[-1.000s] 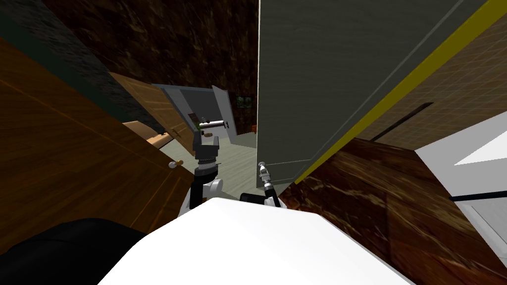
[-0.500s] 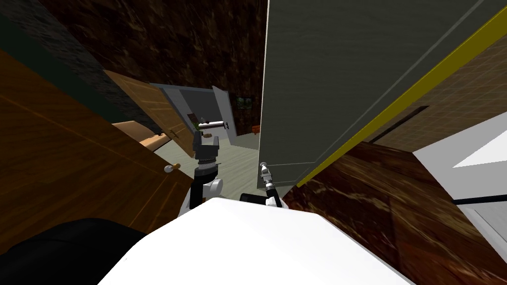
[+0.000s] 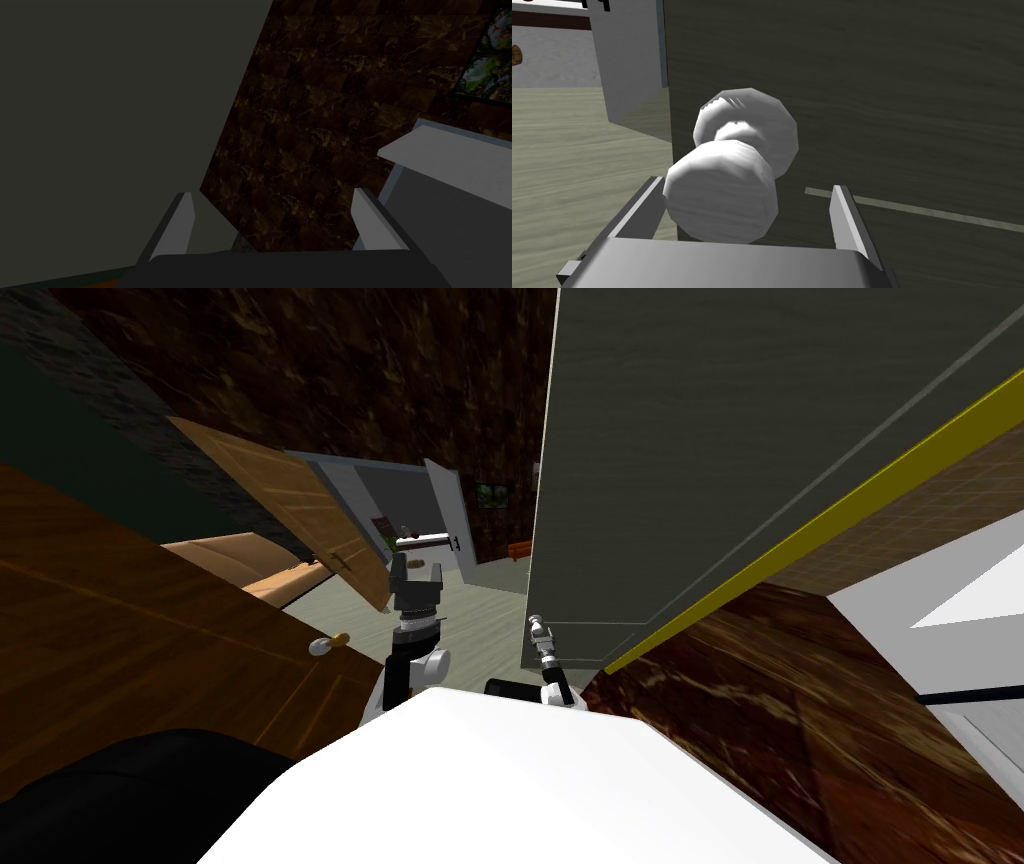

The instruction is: Push the door open

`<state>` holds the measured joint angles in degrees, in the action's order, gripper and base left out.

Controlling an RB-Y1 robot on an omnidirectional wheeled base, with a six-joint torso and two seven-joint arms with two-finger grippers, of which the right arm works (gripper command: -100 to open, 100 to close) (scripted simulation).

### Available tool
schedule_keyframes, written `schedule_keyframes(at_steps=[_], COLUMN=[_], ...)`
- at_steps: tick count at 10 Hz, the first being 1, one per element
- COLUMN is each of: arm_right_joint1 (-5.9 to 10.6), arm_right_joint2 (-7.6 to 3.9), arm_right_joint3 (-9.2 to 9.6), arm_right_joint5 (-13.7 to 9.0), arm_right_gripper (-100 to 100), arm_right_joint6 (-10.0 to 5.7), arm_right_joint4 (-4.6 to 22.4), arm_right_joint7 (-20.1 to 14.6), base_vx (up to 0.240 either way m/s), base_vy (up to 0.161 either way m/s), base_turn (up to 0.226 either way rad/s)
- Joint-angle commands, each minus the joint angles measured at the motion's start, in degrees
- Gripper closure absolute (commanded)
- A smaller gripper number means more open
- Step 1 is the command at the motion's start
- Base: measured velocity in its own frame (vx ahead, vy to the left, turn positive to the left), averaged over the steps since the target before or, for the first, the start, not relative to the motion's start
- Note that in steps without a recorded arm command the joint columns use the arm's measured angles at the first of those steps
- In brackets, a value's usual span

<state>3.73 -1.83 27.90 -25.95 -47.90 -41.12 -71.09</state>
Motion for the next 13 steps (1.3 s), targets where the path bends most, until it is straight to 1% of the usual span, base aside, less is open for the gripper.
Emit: schedule_keyframes(at_steps=[1, 2, 4, 5, 7, 8, 11, 12, 13], arm_right_joint1=[-1.05, -0.95, -0.85, -0.74, -0.64, -0.64, -0.48, -0.48, -0.37], arm_right_joint2=[-1.43, -1.67, -1.82, -1.93, -1.96, -1.96, -1.89, -1.89, -1.79], arm_right_joint3=[-1.48, -2.21, -2.99, -3.77, -4.57, -4.57, -5.76, -5.76, -6.56], arm_right_joint5=[-0.66, -1.03, -1.41, -1.80, -2.19, -2.19, -2.79, -2.79, -3.18], arm_right_gripper=[100, 100, 100, 100, 100, 100, 100, 100, 100], arm_right_joint6=[0.45, 0.39, 0.33, 0.27, 0.21, 0.21, 0.12, 0.12, 0.06], arm_right_joint4=[-1.91, -1.87, -1.82, -1.78, -1.73, -1.73, -1.66, -1.66, -1.61], arm_right_joint7=[0.56, 0.77, 0.99, 1.21, 1.44, 1.44, 1.78, 1.78, 2.00], base_vx=[0.139, 0.117, 0.096, 0.136, 0.140, 0.076, 0.066, 0.060, 0.087], base_vy=[0.067, 0.080, 0.081, 0.096, 0.088, 0.028, 0.048, 0.044, 0.051], base_turn=[-0.015, -0.048, -0.034, -0.064, -0.062, 0.000, -0.031, -0.019, -0.020])
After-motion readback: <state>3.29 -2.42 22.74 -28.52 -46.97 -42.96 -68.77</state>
